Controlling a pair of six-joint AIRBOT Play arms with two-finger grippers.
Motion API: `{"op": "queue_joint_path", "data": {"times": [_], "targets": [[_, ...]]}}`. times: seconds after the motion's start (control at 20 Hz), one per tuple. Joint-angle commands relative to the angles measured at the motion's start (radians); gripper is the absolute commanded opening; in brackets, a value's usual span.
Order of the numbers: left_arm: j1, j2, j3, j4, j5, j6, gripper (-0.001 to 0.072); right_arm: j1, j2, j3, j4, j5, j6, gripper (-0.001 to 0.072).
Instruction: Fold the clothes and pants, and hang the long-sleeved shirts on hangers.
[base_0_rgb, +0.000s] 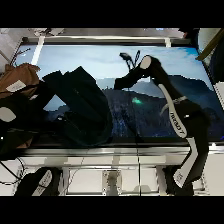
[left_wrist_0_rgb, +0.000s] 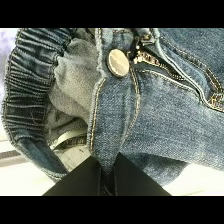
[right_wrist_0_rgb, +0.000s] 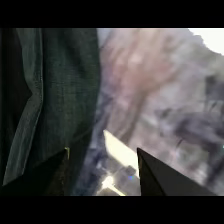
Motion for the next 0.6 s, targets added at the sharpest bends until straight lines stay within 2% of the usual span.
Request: {"op": "queue_joint_path", "data": {"times": [0.0, 0.1, 0.4, 0.55], "targets": [[0.012, 0.014, 0.001, 0.023, -0.008, -0.008, 0.0024, 0.055, -0.061, 0.003, 0.087, -0.006, -0.035, 0.0490], [0.012, 0.014, 0.001, 0.023, -0.004, -0.008, 0.0024, 0.079, -0.076, 0.004, 0.151, -0.010, -0.074, 0.0489], [0.012, 0.014, 0.001, 0.023, -0.003, -0.015, 0.0024, 0.158, -0.116, 0.004, 0.152, -0.009, -0.102, 0.0479], [0.012, 0.014, 0.001, 0.023, 0.000, -0.015, 0.0024, 0.185, -0.128, 0.004, 0.147, -0.017, -0.119, 0.0397]]}}
